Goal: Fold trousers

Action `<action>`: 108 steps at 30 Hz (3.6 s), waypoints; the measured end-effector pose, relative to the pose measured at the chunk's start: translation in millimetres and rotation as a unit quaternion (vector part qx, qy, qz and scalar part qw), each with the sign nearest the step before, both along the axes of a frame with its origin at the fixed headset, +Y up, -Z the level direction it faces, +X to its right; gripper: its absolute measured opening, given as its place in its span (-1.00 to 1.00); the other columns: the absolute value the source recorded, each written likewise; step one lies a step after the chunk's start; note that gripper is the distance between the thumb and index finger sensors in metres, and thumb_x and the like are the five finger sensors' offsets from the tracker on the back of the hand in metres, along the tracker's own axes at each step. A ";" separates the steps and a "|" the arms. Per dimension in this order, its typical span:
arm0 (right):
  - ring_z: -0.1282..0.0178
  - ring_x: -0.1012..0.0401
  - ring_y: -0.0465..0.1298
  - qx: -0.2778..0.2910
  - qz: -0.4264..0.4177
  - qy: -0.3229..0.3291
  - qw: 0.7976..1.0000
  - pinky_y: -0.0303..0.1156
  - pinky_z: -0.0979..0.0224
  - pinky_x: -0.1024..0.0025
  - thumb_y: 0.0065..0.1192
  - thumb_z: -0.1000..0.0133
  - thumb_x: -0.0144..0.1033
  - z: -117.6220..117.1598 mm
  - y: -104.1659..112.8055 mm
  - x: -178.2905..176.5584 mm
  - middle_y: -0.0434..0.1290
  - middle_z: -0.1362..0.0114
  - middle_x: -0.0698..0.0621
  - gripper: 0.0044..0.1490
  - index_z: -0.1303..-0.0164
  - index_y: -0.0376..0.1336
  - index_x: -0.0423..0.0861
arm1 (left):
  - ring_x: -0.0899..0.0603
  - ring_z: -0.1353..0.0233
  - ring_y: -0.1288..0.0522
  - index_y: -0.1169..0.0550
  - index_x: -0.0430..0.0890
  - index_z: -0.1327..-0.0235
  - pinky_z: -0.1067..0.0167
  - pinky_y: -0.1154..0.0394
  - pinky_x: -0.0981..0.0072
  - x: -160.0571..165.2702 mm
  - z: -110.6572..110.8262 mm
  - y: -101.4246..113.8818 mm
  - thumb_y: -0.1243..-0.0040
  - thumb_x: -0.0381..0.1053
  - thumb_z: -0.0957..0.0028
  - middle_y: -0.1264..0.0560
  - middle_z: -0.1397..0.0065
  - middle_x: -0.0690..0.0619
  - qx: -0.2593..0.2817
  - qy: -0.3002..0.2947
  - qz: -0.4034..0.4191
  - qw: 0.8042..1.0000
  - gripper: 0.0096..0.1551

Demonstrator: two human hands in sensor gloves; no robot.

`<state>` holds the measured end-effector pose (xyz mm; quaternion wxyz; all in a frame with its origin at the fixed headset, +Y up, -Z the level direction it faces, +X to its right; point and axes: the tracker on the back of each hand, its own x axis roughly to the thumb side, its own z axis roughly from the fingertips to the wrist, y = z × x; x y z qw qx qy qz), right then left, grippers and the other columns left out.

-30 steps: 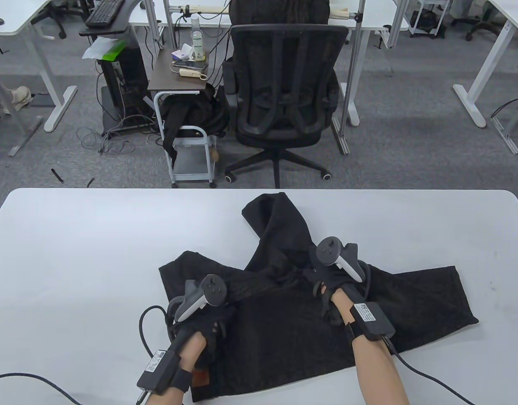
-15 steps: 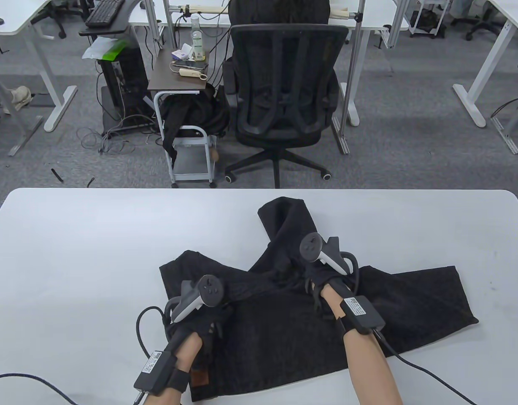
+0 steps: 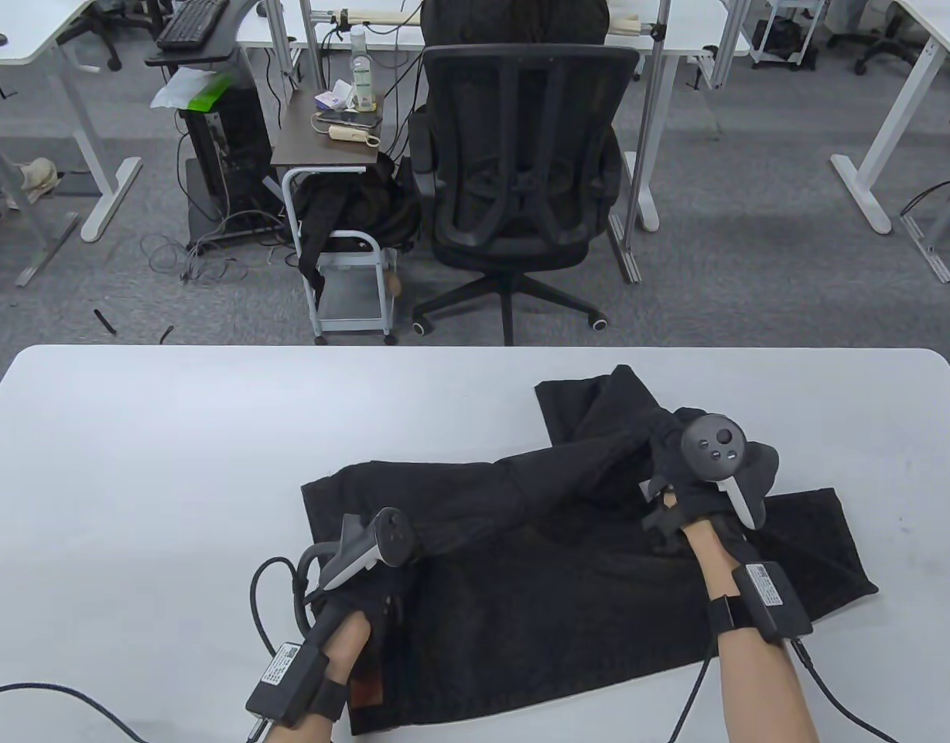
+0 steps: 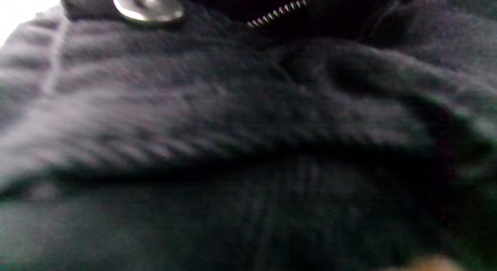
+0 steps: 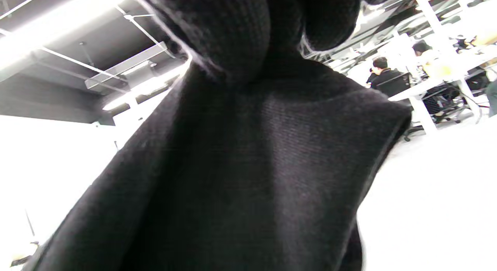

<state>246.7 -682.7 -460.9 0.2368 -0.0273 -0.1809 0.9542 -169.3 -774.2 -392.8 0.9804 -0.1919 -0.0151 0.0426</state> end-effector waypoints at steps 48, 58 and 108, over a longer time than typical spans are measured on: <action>-0.36 -0.07 0.28 -0.079 -0.081 0.004 0.994 0.00 -0.61 -0.21 0.48 0.01 -0.24 -32.6 -39.5 28.4 0.45 -0.22 -0.04 -0.30 -0.39 0.31 0.02 | -0.16 -0.75 0.25 -0.14 0.28 -0.52 -0.58 0.23 -0.19 -50.6 -12.3 -14.7 -0.12 0.19 -0.09 0.14 -0.78 0.17 -0.019 0.049 0.087 0.995 -0.27; -0.63 -0.14 0.02 -0.017 -0.080 -0.057 0.995 -0.13 -0.65 -0.24 0.32 -0.06 -0.17 -12.2 2.3 35.0 0.02 -0.68 -0.05 -0.08 -0.60 -0.03 0.03 | -0.20 -0.75 0.25 -0.09 0.33 -0.53 -0.57 0.23 -0.23 -60.6 -7.2 -10.9 -0.06 0.23 -0.10 0.18 -0.78 0.16 -0.038 0.084 0.051 0.994 -0.27; -0.75 -0.07 -0.16 -0.413 0.027 -0.136 0.900 -0.25 -0.65 -0.27 0.13 0.02 0.22 -2.3 -131.4 118.8 -0.08 -0.74 0.12 -0.04 -0.58 -0.02 0.13 | -0.21 -0.75 0.20 0.04 0.19 -0.54 -0.51 0.22 -0.33 -63.8 -11.8 -17.1 -0.02 0.27 -0.08 0.13 -0.78 0.10 -0.025 0.117 0.070 0.990 -0.16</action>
